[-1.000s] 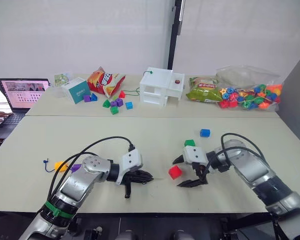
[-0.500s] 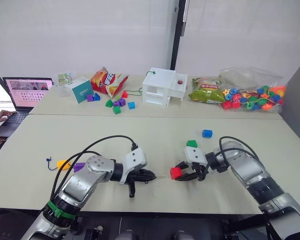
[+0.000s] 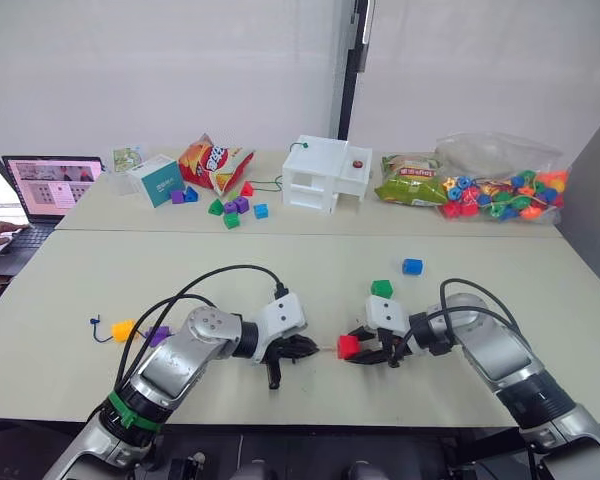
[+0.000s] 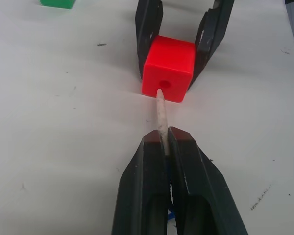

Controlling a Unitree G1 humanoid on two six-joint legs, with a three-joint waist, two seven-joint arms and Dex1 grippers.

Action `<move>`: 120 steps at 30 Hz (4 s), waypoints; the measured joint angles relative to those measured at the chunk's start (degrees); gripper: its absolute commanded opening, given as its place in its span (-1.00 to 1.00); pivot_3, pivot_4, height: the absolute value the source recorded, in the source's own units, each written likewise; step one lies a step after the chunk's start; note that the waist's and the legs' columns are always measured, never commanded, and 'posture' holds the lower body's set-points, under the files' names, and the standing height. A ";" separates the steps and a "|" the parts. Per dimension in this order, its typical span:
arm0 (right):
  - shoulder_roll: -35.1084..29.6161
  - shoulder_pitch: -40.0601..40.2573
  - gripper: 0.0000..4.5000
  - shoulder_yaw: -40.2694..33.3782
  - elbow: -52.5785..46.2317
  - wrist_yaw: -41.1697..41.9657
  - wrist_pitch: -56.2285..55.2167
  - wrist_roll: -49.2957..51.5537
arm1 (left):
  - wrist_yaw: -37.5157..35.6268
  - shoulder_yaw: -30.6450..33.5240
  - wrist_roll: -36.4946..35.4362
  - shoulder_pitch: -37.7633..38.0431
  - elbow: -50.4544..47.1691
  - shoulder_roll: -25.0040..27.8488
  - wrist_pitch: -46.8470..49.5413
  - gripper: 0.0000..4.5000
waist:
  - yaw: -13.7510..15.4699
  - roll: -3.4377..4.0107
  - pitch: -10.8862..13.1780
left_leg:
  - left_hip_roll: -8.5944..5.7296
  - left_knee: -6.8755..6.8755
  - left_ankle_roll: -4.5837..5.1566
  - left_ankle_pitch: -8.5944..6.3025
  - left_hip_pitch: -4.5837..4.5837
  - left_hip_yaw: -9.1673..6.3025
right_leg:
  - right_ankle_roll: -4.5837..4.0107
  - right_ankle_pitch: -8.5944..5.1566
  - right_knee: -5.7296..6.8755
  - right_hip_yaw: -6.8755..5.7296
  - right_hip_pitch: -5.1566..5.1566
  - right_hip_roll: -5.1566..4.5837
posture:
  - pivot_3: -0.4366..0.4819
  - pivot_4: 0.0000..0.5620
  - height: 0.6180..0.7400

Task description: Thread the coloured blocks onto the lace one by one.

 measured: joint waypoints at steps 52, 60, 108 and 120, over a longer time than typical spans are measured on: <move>-0.39 0.45 -0.48 -0.20 -1.84 0.04 1.93 -1.31 | -2.90 -2.28 1.27 -3.97 4.08 -3.76 -0.28 -1.00 | 0.42 0.00 0.00 | -0.06 0.08 0.01 0.00 0.02 -0.02 | 0.03 0.01 -0.02 -0.08 0.13 -0.04 | -0.05 -0.47 1.00; -0.83 1.20 -0.48 -1.12 -1.87 -0.44 2.76 -2.58 | -3.29 -2.84 3.54 -5.00 9.70 -8.54 -2.94 -1.00 | 0.82 0.00 0.00 | -0.05 0.06 0.08 -0.05 0.65 -0.10 | 0.07 0.02 -0.27 -0.21 0.92 -0.06 | -0.05 -0.47 1.00; 1.57 -0.47 -0.48 -1.00 0.47 2.47 1.41 -5.89 | -8.15 -2.24 9.57 -6.12 12.86 -8.88 -9.48 -1.00 | 0.28 -0.01 0.00 | 0.00 -0.01 0.07 -0.05 1.03 -0.20 | 0.07 0.02 -0.40 -0.18 1.35 -0.02 | -0.05 -0.47 1.00; 2.99 0.17 -0.48 0.14 -2.56 2.27 1.47 -5.08 | -8.22 -1.35 8.49 -5.38 8.80 -4.67 -8.67 0.29 | -0.46 -0.02 0.01 | 0.05 -0.18 0.04 -0.05 0.66 -0.20 | -0.01 -0.02 -0.34 -0.09 0.79 0.06 | -0.05 -0.47 1.00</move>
